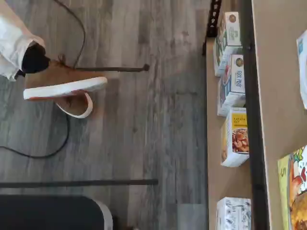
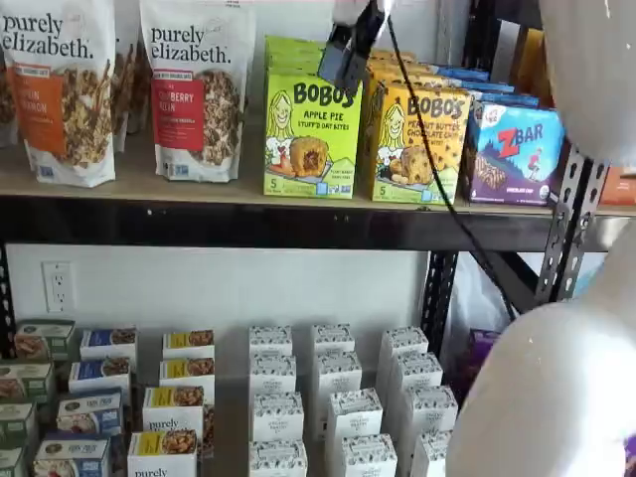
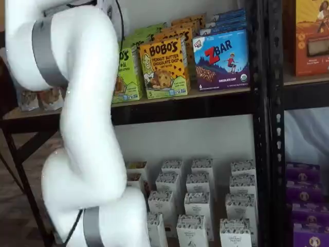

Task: Pick the green box on the top shelf, the fourth from the left

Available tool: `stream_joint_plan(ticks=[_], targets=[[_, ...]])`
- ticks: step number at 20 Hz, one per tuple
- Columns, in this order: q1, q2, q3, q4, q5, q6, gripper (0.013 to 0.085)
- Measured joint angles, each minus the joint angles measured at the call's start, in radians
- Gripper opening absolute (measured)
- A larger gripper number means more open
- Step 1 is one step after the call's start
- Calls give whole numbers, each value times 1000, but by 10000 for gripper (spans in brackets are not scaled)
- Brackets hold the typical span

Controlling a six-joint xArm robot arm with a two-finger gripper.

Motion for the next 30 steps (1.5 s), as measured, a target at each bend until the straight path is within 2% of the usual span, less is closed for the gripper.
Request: stream_joint_plan(ticks=[6, 11, 20, 30], targets=[[-13, -10, 17, 1, -38, -15, 850], [-27, -8, 23, 29, -62, -27, 850], [-1, 0, 36, 31, -179, -13, 850], [15, 49, 12, 43, -250, -5, 850]])
